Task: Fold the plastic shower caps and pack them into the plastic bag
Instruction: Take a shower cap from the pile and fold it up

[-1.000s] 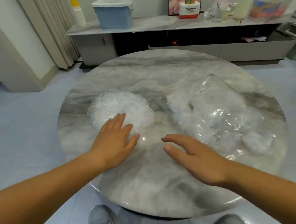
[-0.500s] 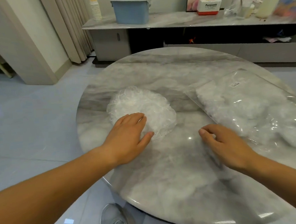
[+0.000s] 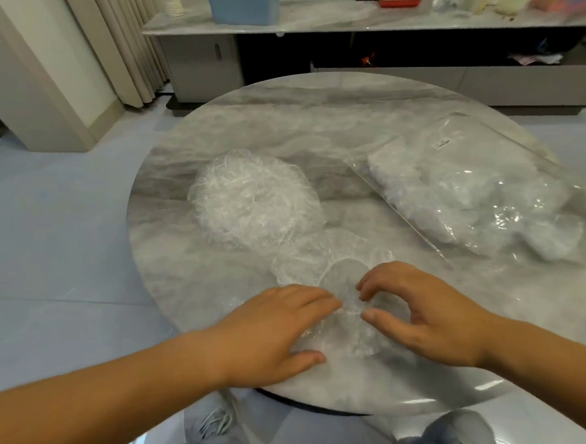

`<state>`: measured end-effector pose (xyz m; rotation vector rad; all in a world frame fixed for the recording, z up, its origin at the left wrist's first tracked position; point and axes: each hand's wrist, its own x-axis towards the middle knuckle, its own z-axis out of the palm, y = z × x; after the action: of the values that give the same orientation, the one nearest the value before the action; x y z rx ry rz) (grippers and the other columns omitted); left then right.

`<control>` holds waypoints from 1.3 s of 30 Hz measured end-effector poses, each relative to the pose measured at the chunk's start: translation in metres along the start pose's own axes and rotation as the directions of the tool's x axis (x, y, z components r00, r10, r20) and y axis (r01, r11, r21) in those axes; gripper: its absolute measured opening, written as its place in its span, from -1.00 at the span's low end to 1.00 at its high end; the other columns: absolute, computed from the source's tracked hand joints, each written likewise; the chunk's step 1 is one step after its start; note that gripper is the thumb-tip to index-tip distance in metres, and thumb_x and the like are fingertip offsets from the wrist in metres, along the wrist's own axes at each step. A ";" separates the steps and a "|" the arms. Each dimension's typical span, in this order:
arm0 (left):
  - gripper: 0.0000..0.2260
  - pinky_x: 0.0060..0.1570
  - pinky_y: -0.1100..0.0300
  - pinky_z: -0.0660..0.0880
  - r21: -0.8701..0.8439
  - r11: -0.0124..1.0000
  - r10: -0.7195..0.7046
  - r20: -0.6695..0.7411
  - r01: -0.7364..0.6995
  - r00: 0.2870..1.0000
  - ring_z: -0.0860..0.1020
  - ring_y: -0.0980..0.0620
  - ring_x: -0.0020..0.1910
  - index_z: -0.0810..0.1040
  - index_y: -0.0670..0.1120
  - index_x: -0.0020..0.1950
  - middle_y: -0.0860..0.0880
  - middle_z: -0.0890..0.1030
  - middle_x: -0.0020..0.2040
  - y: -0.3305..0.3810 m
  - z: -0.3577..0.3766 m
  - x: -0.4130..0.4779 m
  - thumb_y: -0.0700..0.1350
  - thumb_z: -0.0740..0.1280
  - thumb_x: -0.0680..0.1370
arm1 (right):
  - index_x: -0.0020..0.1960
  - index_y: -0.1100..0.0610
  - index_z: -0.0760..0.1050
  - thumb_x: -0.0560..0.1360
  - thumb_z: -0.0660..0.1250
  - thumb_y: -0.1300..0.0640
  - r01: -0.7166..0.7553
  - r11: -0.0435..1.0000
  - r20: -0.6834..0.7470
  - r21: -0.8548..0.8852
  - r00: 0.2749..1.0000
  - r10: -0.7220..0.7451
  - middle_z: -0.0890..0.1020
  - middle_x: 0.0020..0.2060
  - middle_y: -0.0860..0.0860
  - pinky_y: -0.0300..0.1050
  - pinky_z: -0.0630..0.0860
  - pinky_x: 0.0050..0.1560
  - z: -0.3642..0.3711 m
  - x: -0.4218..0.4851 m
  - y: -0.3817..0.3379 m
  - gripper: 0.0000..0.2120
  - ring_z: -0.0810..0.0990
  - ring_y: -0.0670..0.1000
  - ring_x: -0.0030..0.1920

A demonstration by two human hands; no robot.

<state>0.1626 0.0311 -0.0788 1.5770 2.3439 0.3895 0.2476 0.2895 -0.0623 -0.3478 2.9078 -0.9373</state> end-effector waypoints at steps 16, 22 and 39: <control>-0.57 0.14 0.16 0.37 -0.007 1.000 0.015 0.076 -0.015 0.997 0.34 0.20 0.05 0.64 0.24 0.22 0.20 0.35 0.03 -0.009 -0.008 0.022 0.36 0.40 0.40 | 0.12 -0.19 0.64 0.31 0.31 -0.52 0.007 0.997 0.155 -0.079 0.988 0.006 0.42 0.34 -0.23 -0.13 0.29 0.44 0.010 -0.014 0.009 -0.44 0.29 -0.25 0.39; -0.60 0.13 0.24 0.27 -0.124 0.991 -0.057 0.005 0.058 0.998 0.36 0.33 -0.04 0.66 0.27 0.15 0.27 0.37 -0.07 -0.010 0.002 0.022 0.39 0.34 0.39 | -0.01 -0.20 0.65 0.37 0.35 -0.40 -0.028 0.998 0.115 -0.048 0.993 0.033 0.32 0.42 -0.25 0.01 0.17 0.48 0.023 -0.012 0.007 -0.65 0.15 -0.22 0.46; -0.74 -0.04 0.22 0.51 -0.042 0.997 0.049 -0.273 -0.063 0.961 0.52 0.18 -0.02 0.70 0.12 0.09 0.13 0.56 0.06 -0.007 0.000 0.019 0.20 0.30 0.59 | -0.11 -0.13 0.57 0.52 0.34 -0.16 -0.101 0.970 -0.086 0.222 0.989 0.123 0.62 -0.10 -0.23 -0.23 0.47 0.10 0.011 -0.010 0.003 -0.87 0.57 -0.13 0.06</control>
<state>0.1501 0.0465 -0.0832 1.6605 2.4678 0.7151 0.2578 0.2879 -0.0728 -0.1241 2.8354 -1.2716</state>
